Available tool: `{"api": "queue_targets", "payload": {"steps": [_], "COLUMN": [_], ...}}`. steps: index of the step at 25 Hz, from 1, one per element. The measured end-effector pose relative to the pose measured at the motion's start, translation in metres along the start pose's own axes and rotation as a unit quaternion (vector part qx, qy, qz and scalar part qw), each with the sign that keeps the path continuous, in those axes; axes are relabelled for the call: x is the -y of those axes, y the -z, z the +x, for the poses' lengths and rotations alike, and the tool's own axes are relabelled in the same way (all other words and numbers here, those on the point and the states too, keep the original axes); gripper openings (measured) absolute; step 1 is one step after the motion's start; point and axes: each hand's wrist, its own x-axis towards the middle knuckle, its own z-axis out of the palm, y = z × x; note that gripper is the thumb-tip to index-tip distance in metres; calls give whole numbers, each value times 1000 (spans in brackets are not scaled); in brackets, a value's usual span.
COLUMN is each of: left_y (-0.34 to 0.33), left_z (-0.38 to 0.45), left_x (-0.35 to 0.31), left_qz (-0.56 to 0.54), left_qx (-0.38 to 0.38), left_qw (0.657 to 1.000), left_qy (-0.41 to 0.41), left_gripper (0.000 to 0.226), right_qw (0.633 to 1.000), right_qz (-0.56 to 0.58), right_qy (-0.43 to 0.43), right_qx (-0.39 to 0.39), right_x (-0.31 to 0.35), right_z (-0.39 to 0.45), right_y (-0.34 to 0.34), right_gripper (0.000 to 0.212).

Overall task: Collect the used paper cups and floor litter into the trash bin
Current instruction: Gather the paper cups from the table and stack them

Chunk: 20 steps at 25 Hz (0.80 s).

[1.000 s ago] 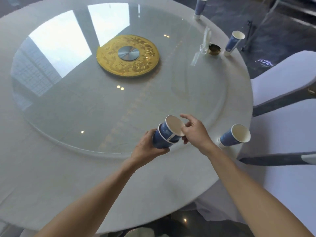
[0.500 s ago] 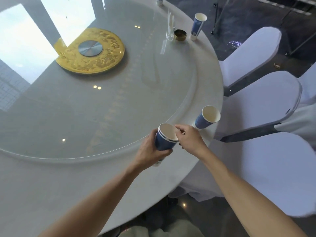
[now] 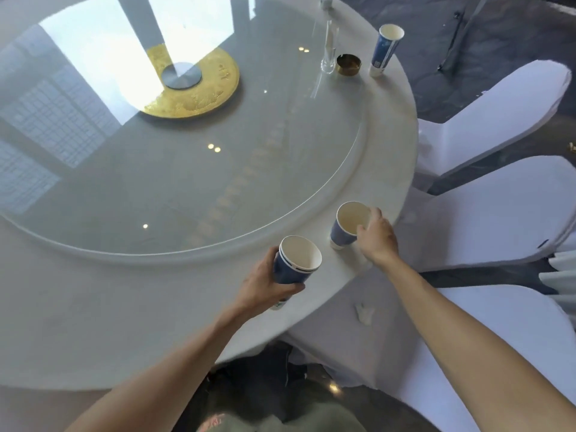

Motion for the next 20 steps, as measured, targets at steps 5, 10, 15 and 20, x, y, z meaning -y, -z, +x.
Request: {"api": "queue_targets", "payload": {"steps": [5,10,15,20], "left_y": [-27,-46,-79,-133], "left_z": [-26,-56,-98,-152], "left_x": [-13,-13,-2,2], "left_qz": [0,28,24,16], "left_qx": [-34,-53,-69,-70], "left_qw": [999,997,996,996], "left_qy": [40,42,43,59], "left_gripper": [78,80,85,86], "right_qw": [997,972,956,956], "right_qz": [66,228,275,269], "right_qy": [36,50,101,112], "right_qx": [7,-27,-1,37], "right_x": [-11,-23,-51,-107], "right_z": [-6,-32,-100,-159], "right_y": [15,39,64,77], "right_gripper": [57,45,36,39]}}
